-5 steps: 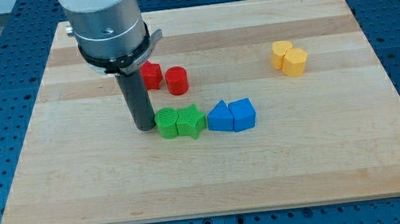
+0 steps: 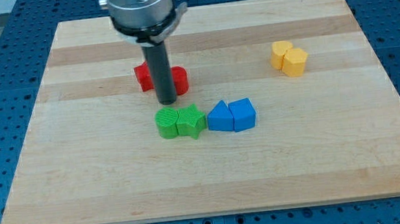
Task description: Move the red circle close to the red star
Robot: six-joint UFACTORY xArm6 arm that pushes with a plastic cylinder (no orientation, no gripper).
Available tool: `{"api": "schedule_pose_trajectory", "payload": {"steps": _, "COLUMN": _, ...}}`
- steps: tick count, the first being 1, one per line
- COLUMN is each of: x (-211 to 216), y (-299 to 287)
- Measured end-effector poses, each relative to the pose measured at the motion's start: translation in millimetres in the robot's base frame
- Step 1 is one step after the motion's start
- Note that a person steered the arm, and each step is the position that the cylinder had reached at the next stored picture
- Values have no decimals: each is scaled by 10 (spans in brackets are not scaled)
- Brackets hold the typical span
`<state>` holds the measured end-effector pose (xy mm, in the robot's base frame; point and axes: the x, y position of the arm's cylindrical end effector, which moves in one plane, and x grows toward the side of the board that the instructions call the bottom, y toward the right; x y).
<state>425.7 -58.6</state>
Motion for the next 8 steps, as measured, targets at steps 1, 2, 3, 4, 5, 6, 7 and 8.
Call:
{"api": "schedule_pose_trajectory", "payload": {"steps": 1, "x": -134, "y": 180}}
{"api": "schedule_pose_trajectory", "payload": {"steps": 2, "x": -182, "y": 209}}
{"api": "schedule_pose_trajectory", "payload": {"steps": 3, "x": -182, "y": 396}}
{"api": "schedule_pose_trajectory", "payload": {"steps": 4, "x": -213, "y": 717}}
{"api": "schedule_pose_trajectory", "payload": {"steps": 5, "x": -466, "y": 880}}
{"api": "schedule_pose_trajectory", "payload": {"steps": 6, "x": -612, "y": 897}}
{"api": "schedule_pose_trajectory", "payload": {"steps": 7, "x": -579, "y": 897}}
{"api": "schedule_pose_trajectory", "payload": {"steps": 8, "x": -530, "y": 897}}
